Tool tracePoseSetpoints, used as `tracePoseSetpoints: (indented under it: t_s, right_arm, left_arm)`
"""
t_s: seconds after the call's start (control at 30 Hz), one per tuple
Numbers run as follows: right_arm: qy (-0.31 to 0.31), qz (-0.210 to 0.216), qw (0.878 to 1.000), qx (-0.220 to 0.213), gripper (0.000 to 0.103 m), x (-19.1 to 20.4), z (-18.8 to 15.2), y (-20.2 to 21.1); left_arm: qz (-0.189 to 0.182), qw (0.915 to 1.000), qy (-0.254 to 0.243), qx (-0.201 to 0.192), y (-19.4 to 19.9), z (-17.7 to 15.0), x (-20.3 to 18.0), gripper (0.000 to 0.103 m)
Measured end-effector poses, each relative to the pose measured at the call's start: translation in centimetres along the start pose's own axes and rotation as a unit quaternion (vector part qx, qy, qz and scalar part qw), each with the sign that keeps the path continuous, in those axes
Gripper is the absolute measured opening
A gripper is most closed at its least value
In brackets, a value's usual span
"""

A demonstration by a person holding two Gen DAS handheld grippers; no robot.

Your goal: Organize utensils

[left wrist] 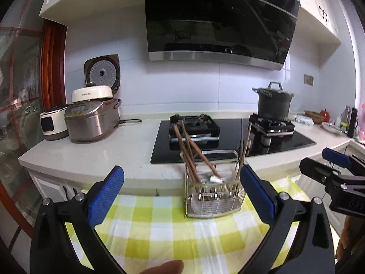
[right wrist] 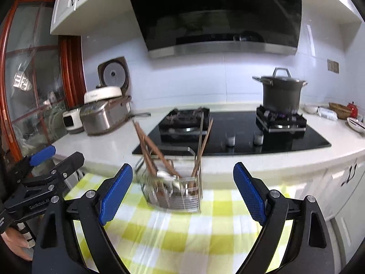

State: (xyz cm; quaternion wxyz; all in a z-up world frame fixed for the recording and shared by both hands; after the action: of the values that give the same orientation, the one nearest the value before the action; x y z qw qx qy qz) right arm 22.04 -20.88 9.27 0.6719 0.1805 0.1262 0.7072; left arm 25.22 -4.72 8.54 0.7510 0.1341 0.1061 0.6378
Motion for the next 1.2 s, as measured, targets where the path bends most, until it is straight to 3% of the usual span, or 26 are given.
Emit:
tracePoseSetpoints:
  t_s: [0.53, 1.2]
  right_arm:
    - [0.008, -0.020, 0.999, 0.034, 0.084, -0.3, -5.6, 0.0]
    - [0.005, -0.032, 0.999, 0.043, 0.084, -1.2, -6.8, -0.5]
  left_arm:
    - [-0.013, 0.9985, 0.014, 0.050, -0.3, -7.0, 1.7, 0.098]
    - [-0.026, 0.9974, 0.021, 0.064, -0.4, -7.5, 1.6, 0.098]
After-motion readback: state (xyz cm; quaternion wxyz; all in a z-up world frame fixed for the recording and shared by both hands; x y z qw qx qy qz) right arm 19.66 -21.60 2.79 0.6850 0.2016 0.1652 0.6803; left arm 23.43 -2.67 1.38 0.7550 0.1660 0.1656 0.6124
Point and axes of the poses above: each gripper's, at about its wrist camera, not at the fingertips, and y roughly against the way its jaws point, x to its left, z to its top, the point moved 3 cm from there along -y, roughly the way its jaws point, and after that the axes turned 1 degree about -z, right-handed, at the moved point
